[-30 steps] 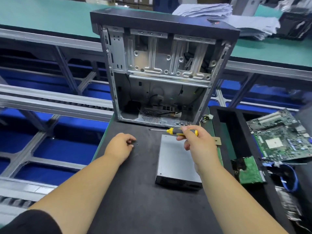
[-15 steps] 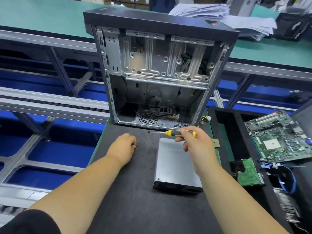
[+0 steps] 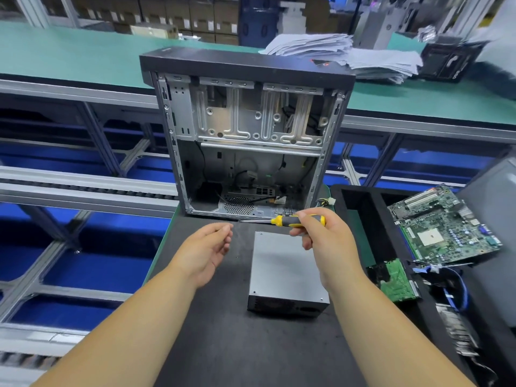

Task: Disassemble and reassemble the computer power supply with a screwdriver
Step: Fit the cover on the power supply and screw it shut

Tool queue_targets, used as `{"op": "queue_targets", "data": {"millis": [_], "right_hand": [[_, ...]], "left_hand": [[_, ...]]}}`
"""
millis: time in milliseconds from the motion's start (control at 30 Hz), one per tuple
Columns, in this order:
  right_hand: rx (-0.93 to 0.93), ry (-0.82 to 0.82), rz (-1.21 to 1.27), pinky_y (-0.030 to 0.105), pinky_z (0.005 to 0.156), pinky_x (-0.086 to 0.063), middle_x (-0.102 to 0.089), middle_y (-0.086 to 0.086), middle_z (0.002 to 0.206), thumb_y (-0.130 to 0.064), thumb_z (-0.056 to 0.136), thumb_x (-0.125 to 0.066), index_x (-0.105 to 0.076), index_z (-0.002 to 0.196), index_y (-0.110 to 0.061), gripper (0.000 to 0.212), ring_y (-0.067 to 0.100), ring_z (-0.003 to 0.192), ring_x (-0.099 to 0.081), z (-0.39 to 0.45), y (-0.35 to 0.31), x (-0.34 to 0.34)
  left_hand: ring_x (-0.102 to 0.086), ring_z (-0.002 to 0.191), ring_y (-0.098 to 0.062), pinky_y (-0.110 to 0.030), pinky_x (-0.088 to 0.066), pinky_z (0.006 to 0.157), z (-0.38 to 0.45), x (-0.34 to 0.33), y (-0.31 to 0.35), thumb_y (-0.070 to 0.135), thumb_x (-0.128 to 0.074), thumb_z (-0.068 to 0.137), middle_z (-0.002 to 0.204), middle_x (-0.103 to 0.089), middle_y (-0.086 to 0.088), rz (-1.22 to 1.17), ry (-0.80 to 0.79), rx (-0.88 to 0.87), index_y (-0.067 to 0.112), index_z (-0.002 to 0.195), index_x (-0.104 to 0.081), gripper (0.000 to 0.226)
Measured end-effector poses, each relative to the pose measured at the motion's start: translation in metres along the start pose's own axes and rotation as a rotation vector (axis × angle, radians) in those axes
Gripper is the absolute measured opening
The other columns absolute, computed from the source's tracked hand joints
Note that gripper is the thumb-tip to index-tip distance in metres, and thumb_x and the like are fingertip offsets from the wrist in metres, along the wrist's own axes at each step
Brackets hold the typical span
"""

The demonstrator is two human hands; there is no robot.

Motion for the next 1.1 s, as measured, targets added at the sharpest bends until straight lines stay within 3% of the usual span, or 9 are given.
{"op": "queue_targets", "data": {"millis": [200, 567, 667, 767, 833, 933, 1033, 1100], "right_hand": [[0.102, -0.017, -0.081, 0.013, 0.051, -0.043, -0.072, -0.001, 0.070, -0.024, 0.094, -0.058, -0.066, 0.084, -0.029, 0.014, 0.003, 0.054, -0.053, -0.025, -0.010, 0.007], [0.151, -0.011, -0.144, 0.027, 0.060, -0.045, -0.071, -0.005, 0.070, -0.029, 0.093, -0.059, -0.064, 0.085, -0.037, 0.013, 0.007, 0.059, -0.053, -0.050, -0.011, 0.025], [0.162, -0.028, -0.220, 0.031, 0.061, -0.045, -0.071, -0.009, 0.070, -0.023, 0.093, -0.058, -0.061, 0.086, -0.033, 0.013, 0.000, 0.056, -0.052, -0.055, -0.012, 0.030], [0.171, -0.065, -0.224, 0.020, 0.059, -0.046, -0.070, -0.014, 0.069, -0.014, 0.095, -0.054, -0.059, 0.090, -0.023, 0.011, -0.005, 0.060, -0.057, -0.060, -0.014, 0.034], [0.164, -0.068, -0.195, 0.013, 0.054, -0.045, -0.070, -0.014, 0.068, -0.011, 0.095, -0.052, -0.058, 0.092, -0.017, 0.009, -0.003, 0.058, -0.056, -0.063, -0.014, 0.036], [0.136, -0.033, -0.175, 0.012, 0.049, -0.043, -0.072, -0.011, 0.068, -0.010, 0.094, -0.050, -0.058, 0.090, -0.012, 0.009, 0.003, 0.052, -0.052, -0.066, -0.014, 0.037], [0.106, 0.010, -0.196, 0.016, 0.050, -0.044, -0.072, -0.008, 0.068, -0.014, 0.093, -0.052, -0.060, 0.088, -0.016, 0.009, 0.005, 0.052, -0.051, -0.067, -0.014, 0.037], [0.098, 0.012, -0.254, 0.019, 0.052, -0.045, -0.071, -0.009, 0.068, -0.016, 0.092, -0.053, -0.059, 0.086, -0.019, 0.009, 0.004, 0.053, -0.052, -0.067, -0.013, 0.035]], "left_hand": [[-0.063, 0.062, -0.003, -0.014, -0.053, 0.058, -0.023, -0.018, -0.001, 0.009, -0.058, 0.094, 0.073, -0.066, 0.004, -0.137, -0.057, 0.035, 0.008, 0.098, -0.066, 0.009], [-0.062, 0.063, -0.005, -0.015, -0.053, 0.058, -0.046, -0.024, -0.005, 0.005, -0.063, 0.090, 0.074, -0.067, 0.000, 0.012, -0.106, 0.006, 0.008, 0.091, -0.071, 0.009], [-0.063, 0.064, -0.007, -0.016, -0.053, 0.060, -0.051, -0.021, -0.004, 0.002, -0.066, 0.087, 0.072, -0.068, -0.001, 0.160, -0.104, -0.088, 0.013, 0.079, -0.077, 0.017], [-0.064, 0.067, -0.010, -0.019, -0.054, 0.067, -0.056, -0.019, -0.002, -0.001, -0.071, 0.083, 0.072, -0.070, -0.002, 0.318, -0.129, -0.225, 0.018, 0.078, -0.079, 0.021], [-0.064, 0.068, -0.010, -0.019, -0.054, 0.067, -0.060, -0.019, -0.002, -0.002, -0.073, 0.081, 0.072, -0.071, -0.002, 0.378, -0.147, -0.287, 0.019, 0.079, -0.079, 0.022], [-0.064, 0.068, -0.011, -0.018, -0.053, 0.067, -0.064, -0.020, -0.002, -0.004, -0.074, 0.079, 0.073, -0.071, -0.003, 0.405, -0.161, -0.332, 0.018, 0.079, -0.079, 0.022], [-0.065, 0.081, -0.009, -0.018, -0.053, 0.076, -0.067, -0.021, -0.005, -0.006, -0.075, 0.078, 0.089, -0.073, -0.003, 0.430, -0.226, -0.321, 0.019, 0.091, -0.077, 0.028], [-0.064, 0.093, -0.005, -0.018, -0.051, 0.087, -0.068, -0.018, -0.010, -0.002, -0.081, 0.074, 0.104, -0.070, 0.001, 0.585, -0.272, -0.341, 0.022, 0.109, -0.070, 0.044]]}}
Point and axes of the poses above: each hand's wrist, its own z-axis towards the middle knuckle, its own x-axis out of the back of the hand, y = z × x, the point moved 1 cm from there along z, towards the middle knuckle
